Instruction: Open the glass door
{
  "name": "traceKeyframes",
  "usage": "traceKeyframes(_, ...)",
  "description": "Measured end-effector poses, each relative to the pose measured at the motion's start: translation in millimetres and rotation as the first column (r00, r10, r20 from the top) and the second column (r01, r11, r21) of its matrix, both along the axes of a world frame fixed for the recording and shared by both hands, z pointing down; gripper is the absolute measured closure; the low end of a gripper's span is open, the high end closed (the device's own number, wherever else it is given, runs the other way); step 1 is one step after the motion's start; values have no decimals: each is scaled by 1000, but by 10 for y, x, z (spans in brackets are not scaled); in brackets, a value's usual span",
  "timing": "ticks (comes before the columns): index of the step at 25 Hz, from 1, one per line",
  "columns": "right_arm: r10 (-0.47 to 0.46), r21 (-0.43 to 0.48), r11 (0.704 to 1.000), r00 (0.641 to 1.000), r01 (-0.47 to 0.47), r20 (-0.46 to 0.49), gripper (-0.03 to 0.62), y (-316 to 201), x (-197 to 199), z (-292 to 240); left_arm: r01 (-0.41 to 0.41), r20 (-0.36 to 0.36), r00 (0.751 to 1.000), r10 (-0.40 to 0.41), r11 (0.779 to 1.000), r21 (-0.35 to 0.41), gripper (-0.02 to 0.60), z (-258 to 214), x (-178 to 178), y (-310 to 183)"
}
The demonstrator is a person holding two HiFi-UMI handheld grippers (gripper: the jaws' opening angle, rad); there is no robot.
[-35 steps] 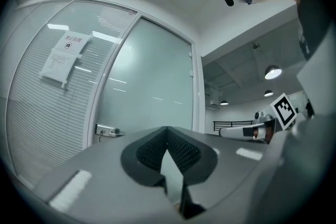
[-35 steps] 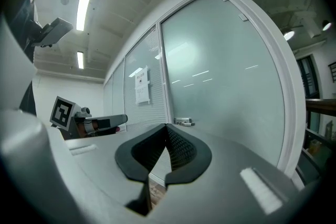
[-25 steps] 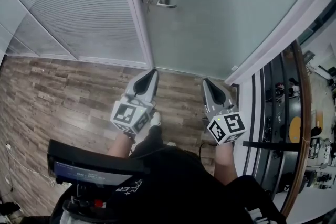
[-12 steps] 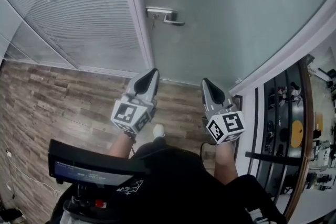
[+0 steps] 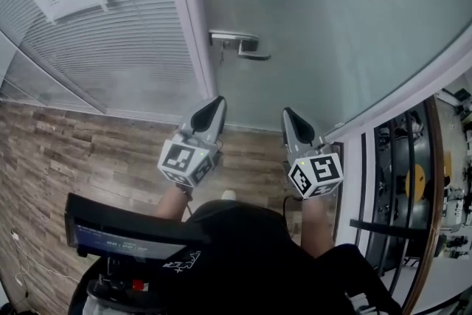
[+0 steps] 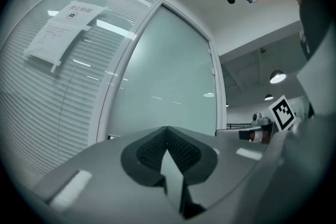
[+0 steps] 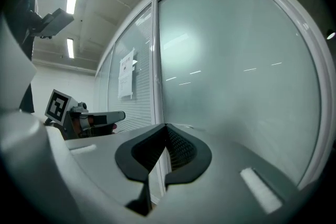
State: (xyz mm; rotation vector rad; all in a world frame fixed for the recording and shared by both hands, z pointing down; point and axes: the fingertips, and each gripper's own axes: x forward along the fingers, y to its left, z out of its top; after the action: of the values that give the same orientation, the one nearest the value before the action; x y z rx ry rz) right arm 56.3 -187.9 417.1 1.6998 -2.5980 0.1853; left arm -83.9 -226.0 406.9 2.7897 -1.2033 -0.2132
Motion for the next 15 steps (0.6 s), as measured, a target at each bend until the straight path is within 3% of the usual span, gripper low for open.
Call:
traceKeyframes(6,35,9,999,994,-34,-99,592,-42,-236,-88,-5,-22,1000,5,1000,26,581,-149,-281,-82)
traceKeyframes(15,-16,-44,999,976,7,-217,592,-558,-315,162,-8,-29,1000,8,1000,-12,581,12,-255,-281)
